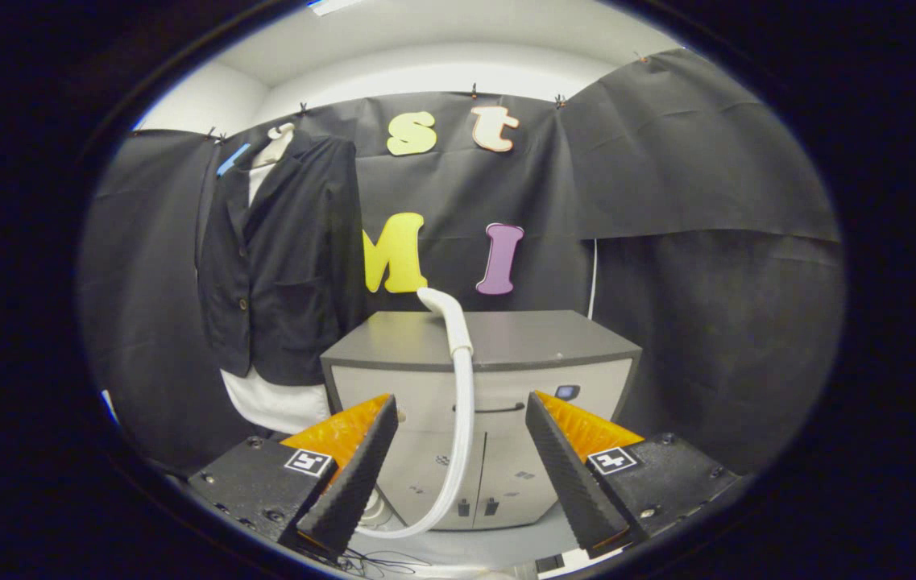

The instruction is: Iron the clothes twice with a garment steamer, once on the left side and once on the right side.

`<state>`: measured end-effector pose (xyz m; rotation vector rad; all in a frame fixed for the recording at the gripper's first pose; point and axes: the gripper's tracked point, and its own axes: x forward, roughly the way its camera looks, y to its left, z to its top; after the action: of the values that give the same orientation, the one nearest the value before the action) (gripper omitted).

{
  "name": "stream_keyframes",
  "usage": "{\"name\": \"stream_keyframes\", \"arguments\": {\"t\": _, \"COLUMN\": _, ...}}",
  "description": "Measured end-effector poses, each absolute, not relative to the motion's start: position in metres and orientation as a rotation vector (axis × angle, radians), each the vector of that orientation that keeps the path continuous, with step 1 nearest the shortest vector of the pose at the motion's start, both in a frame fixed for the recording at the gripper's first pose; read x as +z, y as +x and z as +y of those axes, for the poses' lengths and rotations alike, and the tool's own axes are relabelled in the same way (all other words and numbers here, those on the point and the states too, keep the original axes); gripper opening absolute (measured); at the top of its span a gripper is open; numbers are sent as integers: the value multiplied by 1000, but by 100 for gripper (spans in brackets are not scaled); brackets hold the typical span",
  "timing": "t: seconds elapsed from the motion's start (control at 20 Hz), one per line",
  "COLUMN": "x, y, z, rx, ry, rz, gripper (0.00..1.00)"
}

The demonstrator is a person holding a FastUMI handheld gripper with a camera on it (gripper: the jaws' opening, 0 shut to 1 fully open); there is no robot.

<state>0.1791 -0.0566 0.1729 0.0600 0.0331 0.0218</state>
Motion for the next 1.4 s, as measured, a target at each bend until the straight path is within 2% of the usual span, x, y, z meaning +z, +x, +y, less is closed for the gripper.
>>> {"name": "stream_keyframes", "arguments": {"t": 0.3, "x": 232, "y": 279, "z": -68, "rx": 123, "ry": 96, "rz": 39, "gripper": 100}}
{"name": "stream_keyframes", "arguments": {"t": 0.6, "x": 258, "y": 358, "z": -72, "rx": 214, "ry": 70, "rz": 106, "gripper": 100}}
{"name": "stream_keyframes", "arguments": {"t": 0.85, "x": 244, "y": 415, "z": -69, "rx": 278, "ry": 77, "rz": 212, "gripper": 100}}
{"name": "stream_keyframes", "arguments": {"t": 1.2, "x": 201, "y": 470, "z": -76, "rx": 289, "ry": 94, "rz": 393, "gripper": 99}}
{"name": "stream_keyframes", "arguments": {"t": 1.3, "x": 197, "y": 477, "z": -72, "rx": 307, "ry": 101, "rz": 426, "gripper": 95}}
{"name": "stream_keyframes", "arguments": {"t": 1.35, "x": 191, "y": 480, "z": -70, "rx": 312, "ry": 99, "rz": 455, "gripper": 86}}
{"name": "stream_keyframes", "arguments": {"t": 1.4, "x": 185, "y": 480, "z": -69, "rx": 322, "ry": 97, "rz": 485, "gripper": 81}}
